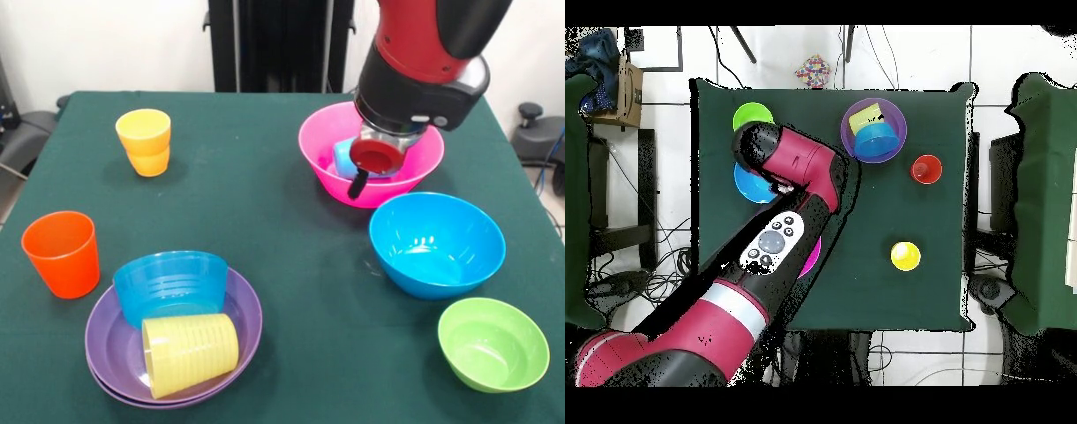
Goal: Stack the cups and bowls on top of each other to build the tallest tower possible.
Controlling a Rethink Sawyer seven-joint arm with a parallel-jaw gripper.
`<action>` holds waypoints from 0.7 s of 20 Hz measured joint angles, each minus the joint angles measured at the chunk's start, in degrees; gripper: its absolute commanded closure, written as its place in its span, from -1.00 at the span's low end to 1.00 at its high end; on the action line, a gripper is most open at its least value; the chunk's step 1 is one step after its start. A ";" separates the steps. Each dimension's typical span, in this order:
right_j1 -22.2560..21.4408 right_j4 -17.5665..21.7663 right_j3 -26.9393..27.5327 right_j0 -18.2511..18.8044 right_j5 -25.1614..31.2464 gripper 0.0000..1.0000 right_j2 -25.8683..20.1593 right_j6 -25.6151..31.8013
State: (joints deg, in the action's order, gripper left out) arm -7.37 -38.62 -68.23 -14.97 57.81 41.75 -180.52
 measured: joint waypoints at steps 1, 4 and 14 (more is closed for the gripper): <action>0.29 0.02 -0.01 -0.14 -0.01 -1.00 0.00 0.00; 1.47 0.05 -0.02 -0.66 -0.01 -1.00 -0.01 0.00; 4.14 0.04 -0.65 -1.12 -0.02 -1.00 -0.01 0.00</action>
State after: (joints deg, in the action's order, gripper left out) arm -3.23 -38.59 -68.88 -16.09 57.78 41.74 -180.52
